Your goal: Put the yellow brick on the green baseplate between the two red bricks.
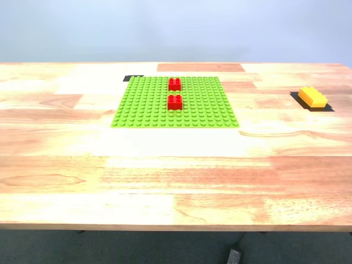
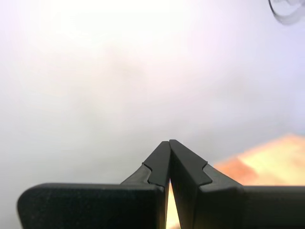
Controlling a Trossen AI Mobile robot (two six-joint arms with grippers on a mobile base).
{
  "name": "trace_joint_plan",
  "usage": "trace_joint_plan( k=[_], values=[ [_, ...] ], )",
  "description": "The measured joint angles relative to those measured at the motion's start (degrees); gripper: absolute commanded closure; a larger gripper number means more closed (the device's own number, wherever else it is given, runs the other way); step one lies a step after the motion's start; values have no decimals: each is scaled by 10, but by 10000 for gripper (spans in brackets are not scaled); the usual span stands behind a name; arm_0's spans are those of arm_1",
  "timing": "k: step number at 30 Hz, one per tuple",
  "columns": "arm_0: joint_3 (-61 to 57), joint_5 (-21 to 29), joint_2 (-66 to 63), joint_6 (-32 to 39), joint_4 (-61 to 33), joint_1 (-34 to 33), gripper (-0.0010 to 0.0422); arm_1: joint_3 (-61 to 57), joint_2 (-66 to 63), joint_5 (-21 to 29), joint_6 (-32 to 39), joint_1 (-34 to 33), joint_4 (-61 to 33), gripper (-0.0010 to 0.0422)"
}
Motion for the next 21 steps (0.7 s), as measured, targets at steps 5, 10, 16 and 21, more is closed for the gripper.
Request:
trace_joint_plan(
  k=[5, 10, 16, 21],
  values=[
    [83, 45, -7, 82, -229, -2, 413, 123, 30, 3, -2, -1, -227, 412],
    [130, 103, -10, 132, -372, -2, 412, 242, 87, 4, -14, -2, -397, 413],
    [164, 127, -14, 200, -470, -2, 412, 384, 184, 3, -50, -11, -584, 412],
    [166, 126, -20, 206, -485, -2, 413, 484, 268, 2, -66, -21, -711, 401]
  ],
)
